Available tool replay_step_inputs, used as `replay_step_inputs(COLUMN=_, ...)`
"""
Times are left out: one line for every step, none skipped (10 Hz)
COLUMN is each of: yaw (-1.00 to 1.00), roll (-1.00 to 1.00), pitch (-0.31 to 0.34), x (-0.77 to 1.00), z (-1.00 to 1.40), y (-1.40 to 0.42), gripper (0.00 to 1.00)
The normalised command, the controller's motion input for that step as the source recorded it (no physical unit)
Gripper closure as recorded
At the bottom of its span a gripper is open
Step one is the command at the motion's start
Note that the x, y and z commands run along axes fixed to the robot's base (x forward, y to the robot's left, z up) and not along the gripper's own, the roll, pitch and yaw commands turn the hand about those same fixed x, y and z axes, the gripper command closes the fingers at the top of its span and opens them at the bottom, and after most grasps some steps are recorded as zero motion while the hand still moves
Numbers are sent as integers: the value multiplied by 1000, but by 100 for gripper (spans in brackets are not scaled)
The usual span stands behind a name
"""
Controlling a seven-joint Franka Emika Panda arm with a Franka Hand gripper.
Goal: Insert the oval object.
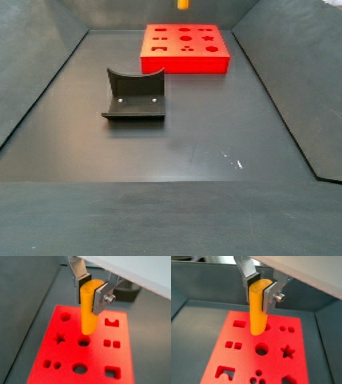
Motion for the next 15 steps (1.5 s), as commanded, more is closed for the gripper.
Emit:
replay_step_inputs(yaw=-1000, roll=129, pitch=40, x=-83, z=-269, y=-14, gripper=100)
replay_step_inputs(yaw=-823, roll=241, pitch=149, x=-209, z=0, y=-63, gripper=100)
replay_step_inputs(yaw=-720, roll=287, pitch=191, x=-289, z=111, y=-86, gripper=100)
replay_step_inputs(yaw=-751, roll=283, pitch=176, x=-243, z=20, y=-140, gripper=100)
replay_step_inputs(yaw=-894, roll=100, pitch=43, x=0, z=-269, y=-257, gripper=100)
replay_step_inputs(yaw=-1000, roll=0, pitch=0, x=0, z=-389, y=-131, gripper=100)
replay_step_inputs(yaw=-1000, roll=-11, pitch=-27, x=0, z=-323, y=-54, gripper=100)
replay_step_inputs(yaw=-1000, roll=-46, pitch=-69, x=0, z=-286, y=-66, gripper=100)
replay_step_inputs(yaw=-1000, roll=-71, pitch=-71, x=0, z=-226, y=-51, gripper=100)
replay_step_inputs(yaw=-854, roll=-149, pitch=-114, x=0, z=-6, y=-189, gripper=100)
replay_step_inputs(yaw=-720, roll=-234, pitch=-190, x=0, z=0, y=-211, gripper=100)
replay_step_inputs(yaw=-563, roll=-221, pitch=-239, x=6, z=-97, y=-343, gripper=100)
replay_step_inputs(yaw=-514, roll=0, pitch=-59, x=160, z=-131, y=-629, gripper=100)
replay_step_inputs(yaw=-466, roll=73, pitch=0, x=251, z=-211, y=-677, gripper=100)
replay_step_inputs(yaw=-480, roll=67, pitch=0, x=231, z=-174, y=-669, gripper=100)
